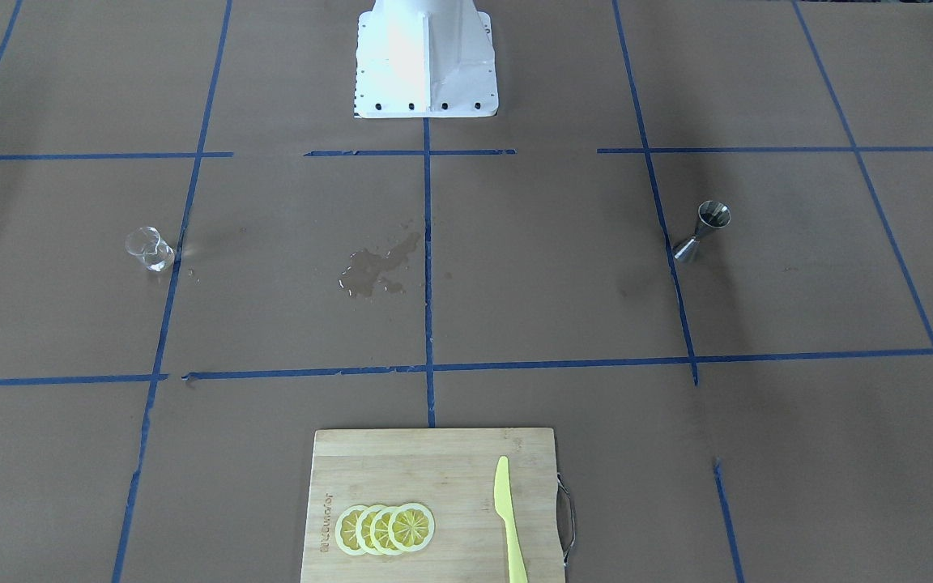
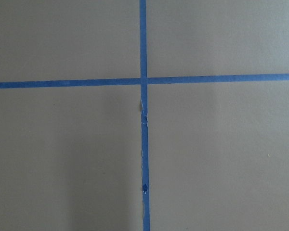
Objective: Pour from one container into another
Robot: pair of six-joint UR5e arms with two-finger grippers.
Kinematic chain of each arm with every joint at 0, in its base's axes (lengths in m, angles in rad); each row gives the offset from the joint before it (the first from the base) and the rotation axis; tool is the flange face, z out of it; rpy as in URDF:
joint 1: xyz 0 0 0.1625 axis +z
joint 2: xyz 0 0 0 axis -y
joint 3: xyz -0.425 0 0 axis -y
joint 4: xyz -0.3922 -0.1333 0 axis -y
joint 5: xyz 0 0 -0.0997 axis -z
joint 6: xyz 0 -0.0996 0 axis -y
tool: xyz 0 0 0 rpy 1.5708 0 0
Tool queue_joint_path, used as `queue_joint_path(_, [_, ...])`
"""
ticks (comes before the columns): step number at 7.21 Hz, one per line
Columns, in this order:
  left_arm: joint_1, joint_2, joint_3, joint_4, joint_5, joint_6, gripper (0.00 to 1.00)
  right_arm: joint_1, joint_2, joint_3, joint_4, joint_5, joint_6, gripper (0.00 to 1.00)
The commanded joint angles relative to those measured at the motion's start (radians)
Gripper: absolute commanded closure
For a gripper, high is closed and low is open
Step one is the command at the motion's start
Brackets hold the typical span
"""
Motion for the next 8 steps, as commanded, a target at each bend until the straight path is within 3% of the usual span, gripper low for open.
queue_joint_path(1, [0.000,-0.014,0.003,0.001,0.000,0.000,0.00,0.000,0.047,-0.033,-0.001,0.004,0.001,0.00])
queue_joint_path(8, [0.000,-0.016,0.006,0.002,-0.008,-0.006,0.00,0.000,0.041,-0.033,0.002,0.043,0.002,0.00])
